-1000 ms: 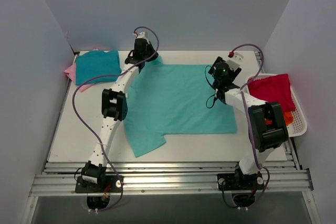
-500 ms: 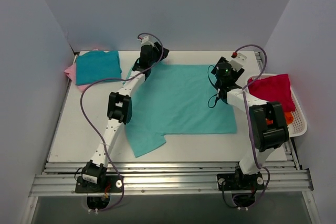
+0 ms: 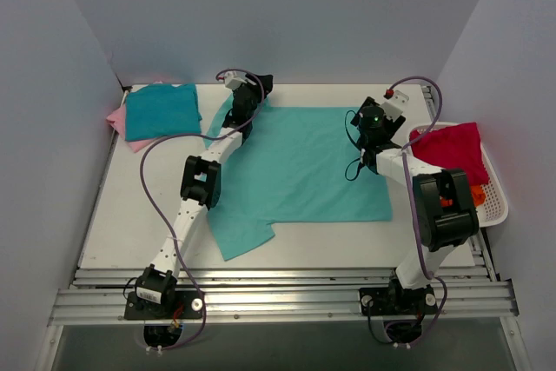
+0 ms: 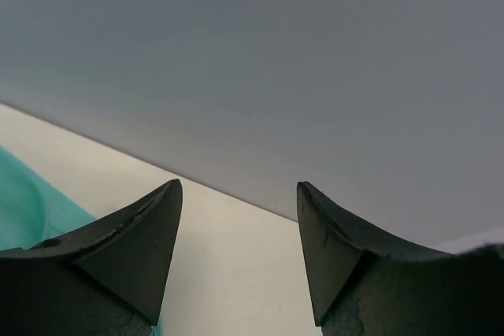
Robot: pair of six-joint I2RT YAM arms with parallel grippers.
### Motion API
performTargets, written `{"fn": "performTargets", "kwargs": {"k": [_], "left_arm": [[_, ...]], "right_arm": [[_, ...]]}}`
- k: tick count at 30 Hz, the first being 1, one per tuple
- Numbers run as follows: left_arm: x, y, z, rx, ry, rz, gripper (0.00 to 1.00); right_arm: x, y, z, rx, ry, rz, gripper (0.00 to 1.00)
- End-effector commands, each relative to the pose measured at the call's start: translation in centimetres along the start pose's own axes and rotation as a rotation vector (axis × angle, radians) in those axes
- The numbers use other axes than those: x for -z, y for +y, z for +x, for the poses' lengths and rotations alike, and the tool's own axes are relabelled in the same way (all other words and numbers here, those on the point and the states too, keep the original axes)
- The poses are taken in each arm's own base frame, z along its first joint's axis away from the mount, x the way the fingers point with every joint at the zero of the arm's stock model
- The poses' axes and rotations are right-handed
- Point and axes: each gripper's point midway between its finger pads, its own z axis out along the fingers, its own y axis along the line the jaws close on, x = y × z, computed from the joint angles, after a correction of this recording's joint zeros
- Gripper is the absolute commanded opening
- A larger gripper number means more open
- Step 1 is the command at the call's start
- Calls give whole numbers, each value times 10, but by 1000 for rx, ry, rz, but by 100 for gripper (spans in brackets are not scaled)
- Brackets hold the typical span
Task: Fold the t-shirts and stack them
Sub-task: Fold the tshirt
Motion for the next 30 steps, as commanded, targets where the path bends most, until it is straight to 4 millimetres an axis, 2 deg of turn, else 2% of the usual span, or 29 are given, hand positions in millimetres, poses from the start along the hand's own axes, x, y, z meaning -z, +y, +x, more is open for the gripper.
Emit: {"fn": "performTargets", "kwargs": {"k": [1, 3, 5, 11, 14, 16, 17, 18, 19, 20, 21, 22, 23, 24, 25, 26, 27, 28, 29, 30], "left_arm": [[-2, 17, -24, 91, -131, -32, 68], [-1, 20, -30, 126, -161, -52, 68], [-1, 35, -28, 185, -189, -74, 68], [3, 55, -18, 342, -254, -73, 73], [4, 53, -13, 332, -255, -72, 76], [4, 42, -19, 331, -267, -19, 77], [4, 32, -27, 325, -271, 18, 77], [5, 13, -36, 320, -258, 109, 77], [5, 4, -52, 285, -270, 156, 76], [6, -31, -80, 276, -283, 236, 74], [13, -63, -98, 258, -277, 351, 72], [15, -49, -94, 210, -253, 331, 70], [28, -102, -148, 194, -321, 448, 70], [35, -114, -162, 174, -325, 469, 70], [40, -87, -146, 130, -268, 408, 70], [60, -135, -194, 108, -327, 488, 70], [71, -144, -204, 91, -329, 494, 70], [82, -113, -183, 49, -274, 413, 70], [106, -155, -214, 17, -302, 481, 70], [120, -157, -216, -6, -289, 465, 73]], "right_arm": [[3, 1, -24, -42, -61, -11, 66], [1, 1, -23, -44, -57, -14, 66], [0, 2, -24, -47, -59, -18, 66], [-4, 6, -20, -49, -52, -35, 66], [-7, 9, -16, -50, -46, -46, 66], [-10, 12, -12, -48, -41, -54, 66], [-12, 13, -10, -44, -35, -57, 66], [-15, 14, -3, -36, -21, -59, 66], [-17, 18, -3, -36, -17, -73, 66], [-17, 18, -2, -33, -16, -77, 66], [-18, 21, -2, -36, -22, -85, 66], [-17, 21, -1, -32, -22, -92, 66], [-16, 21, -2, -30, -25, -98, 67], [-13, 23, -11, -42, -48, -109, 70], [-10, 22, -10, -39, -48, -114, 72], [-6, 25, -14, -44, -62, -130, 75], [1, 28, -25, -58, -86, -141, 83], [6, 27, -24, -57, -92, -137, 87], [13, 28, -29, -70, -114, -122, 90], [24, 30, -41, -89, -144, -119, 93]]}}
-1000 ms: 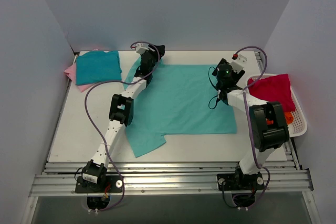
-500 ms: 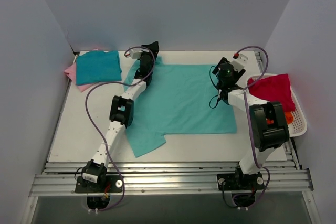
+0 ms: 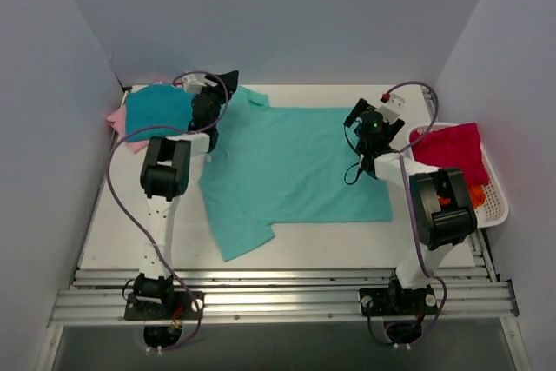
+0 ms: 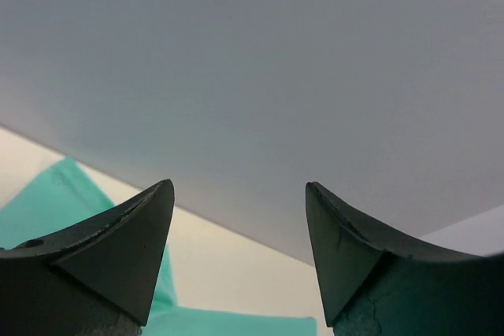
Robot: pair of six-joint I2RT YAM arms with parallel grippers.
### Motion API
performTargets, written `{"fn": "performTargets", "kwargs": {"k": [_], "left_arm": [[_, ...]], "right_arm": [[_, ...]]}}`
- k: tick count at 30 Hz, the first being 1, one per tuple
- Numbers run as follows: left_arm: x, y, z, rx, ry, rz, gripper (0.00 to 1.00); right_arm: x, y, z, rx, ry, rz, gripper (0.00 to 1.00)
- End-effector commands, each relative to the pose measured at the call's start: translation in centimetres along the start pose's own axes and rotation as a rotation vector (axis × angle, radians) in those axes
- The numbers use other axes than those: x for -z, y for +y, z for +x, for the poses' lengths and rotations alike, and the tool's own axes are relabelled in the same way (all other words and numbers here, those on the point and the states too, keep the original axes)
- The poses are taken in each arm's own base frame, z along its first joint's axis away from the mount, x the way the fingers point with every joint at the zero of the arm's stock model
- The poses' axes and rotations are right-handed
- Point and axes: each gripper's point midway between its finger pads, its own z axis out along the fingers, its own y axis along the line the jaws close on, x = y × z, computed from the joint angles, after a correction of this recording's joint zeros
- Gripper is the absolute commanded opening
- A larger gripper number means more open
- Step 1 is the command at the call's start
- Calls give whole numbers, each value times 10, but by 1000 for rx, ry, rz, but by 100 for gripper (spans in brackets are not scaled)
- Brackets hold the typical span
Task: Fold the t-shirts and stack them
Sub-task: Fold the tshirt
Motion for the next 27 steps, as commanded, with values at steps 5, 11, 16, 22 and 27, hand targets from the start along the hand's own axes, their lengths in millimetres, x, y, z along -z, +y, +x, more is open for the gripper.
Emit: {"fn": "performTargets", "kwargs": {"k": [5, 11, 16, 22, 27], "left_arm": [[141, -143, -94, -274, -36, 143, 89], [249, -79, -33, -527, 241, -388, 94], [315, -56, 0, -575, 353, -637, 94], [420, -52, 28, -564, 468, -697, 95], [512, -49, 25, -602, 515, -700, 100]], "right_arm": [[83, 33, -81, -68, -238, -46, 96], [144, 48, -89, -130, -217, -135, 98], [196, 55, -69, -159, -123, -193, 97], [252, 26, -40, -118, -30, -145, 98], [287, -7, -2, -142, 46, -141, 100]]}}
